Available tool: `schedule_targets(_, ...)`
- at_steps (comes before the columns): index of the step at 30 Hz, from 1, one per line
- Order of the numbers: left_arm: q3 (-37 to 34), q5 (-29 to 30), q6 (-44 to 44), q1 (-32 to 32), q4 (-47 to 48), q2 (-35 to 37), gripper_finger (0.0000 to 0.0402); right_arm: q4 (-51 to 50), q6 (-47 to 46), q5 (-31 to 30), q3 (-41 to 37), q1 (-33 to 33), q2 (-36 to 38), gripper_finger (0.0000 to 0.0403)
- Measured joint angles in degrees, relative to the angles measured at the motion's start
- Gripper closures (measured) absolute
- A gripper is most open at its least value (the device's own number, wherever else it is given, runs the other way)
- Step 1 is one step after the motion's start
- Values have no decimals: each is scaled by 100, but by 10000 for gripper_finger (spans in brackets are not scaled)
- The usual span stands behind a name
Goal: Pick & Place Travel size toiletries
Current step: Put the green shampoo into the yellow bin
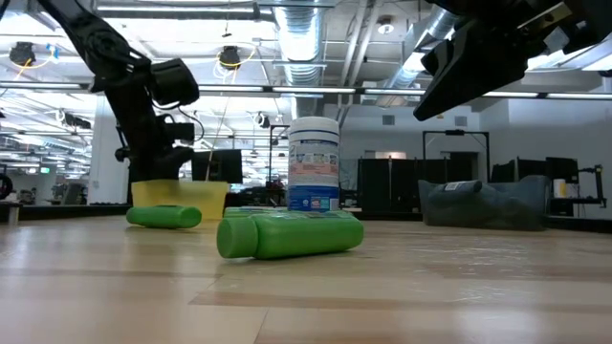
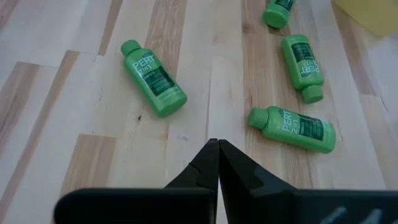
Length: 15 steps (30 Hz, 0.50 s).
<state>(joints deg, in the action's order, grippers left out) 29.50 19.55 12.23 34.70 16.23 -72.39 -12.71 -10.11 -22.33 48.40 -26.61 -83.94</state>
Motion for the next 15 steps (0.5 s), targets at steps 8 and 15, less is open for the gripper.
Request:
schedule_targets(8, 0, 2, -41, 0, -45, 6, 192, -6, -2, 2, 0, 0, 0, 402)
schedule_targets(15, 123, 3, -453, -141, -115, 435, 136, -6, -4, 2, 0, 0, 0, 402)
